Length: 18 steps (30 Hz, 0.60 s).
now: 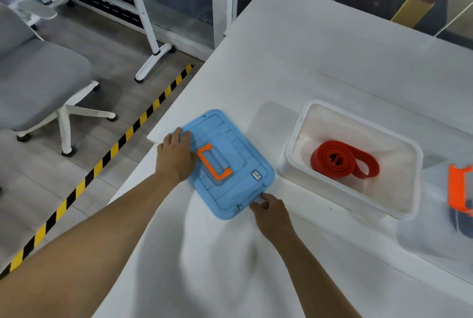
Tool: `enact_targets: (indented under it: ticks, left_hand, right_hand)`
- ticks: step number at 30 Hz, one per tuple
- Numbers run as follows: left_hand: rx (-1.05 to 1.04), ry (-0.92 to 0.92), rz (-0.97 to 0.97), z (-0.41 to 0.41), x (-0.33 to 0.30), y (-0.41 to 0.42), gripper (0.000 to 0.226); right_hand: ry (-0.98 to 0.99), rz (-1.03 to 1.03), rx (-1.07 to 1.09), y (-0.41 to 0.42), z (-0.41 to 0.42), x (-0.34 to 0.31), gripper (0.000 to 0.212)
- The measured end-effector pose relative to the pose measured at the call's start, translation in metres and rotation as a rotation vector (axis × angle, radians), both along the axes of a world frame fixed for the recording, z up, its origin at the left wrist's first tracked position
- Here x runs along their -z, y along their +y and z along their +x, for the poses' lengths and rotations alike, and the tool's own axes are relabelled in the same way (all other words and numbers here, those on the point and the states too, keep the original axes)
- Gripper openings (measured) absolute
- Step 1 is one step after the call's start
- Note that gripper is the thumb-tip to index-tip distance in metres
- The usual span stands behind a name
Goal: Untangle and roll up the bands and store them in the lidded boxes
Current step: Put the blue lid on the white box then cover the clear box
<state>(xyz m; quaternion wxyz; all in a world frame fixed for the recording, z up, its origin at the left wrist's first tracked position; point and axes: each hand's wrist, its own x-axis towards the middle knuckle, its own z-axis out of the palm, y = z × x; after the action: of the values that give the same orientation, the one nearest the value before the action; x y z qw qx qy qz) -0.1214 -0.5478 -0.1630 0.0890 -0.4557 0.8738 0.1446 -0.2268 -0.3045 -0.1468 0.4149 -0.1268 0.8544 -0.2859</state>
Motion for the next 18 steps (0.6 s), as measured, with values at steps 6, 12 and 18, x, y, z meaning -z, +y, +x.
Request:
enact_targets:
  ticks: [6, 12, 18]
  left_hand:
    - [-0.114, 0.015, -0.033, 0.01, -0.007, 0.002, 0.056]
    - [-0.38, 0.122, 0.164, 0.03, -0.017, -0.001, 0.056]
    - [-0.501, 0.33, 0.198, 0.046, -0.028, 0.004, 0.054]
  right_hand:
    - [-0.148, -0.128, 0.209, -0.009, 0.004, -0.009, 0.031]
    - [-0.08, -0.232, 0.253, -0.023, 0.007, -0.029, 0.025]
    - [0.138, -0.379, 0.149, -0.032, 0.008, -0.072, 0.056]
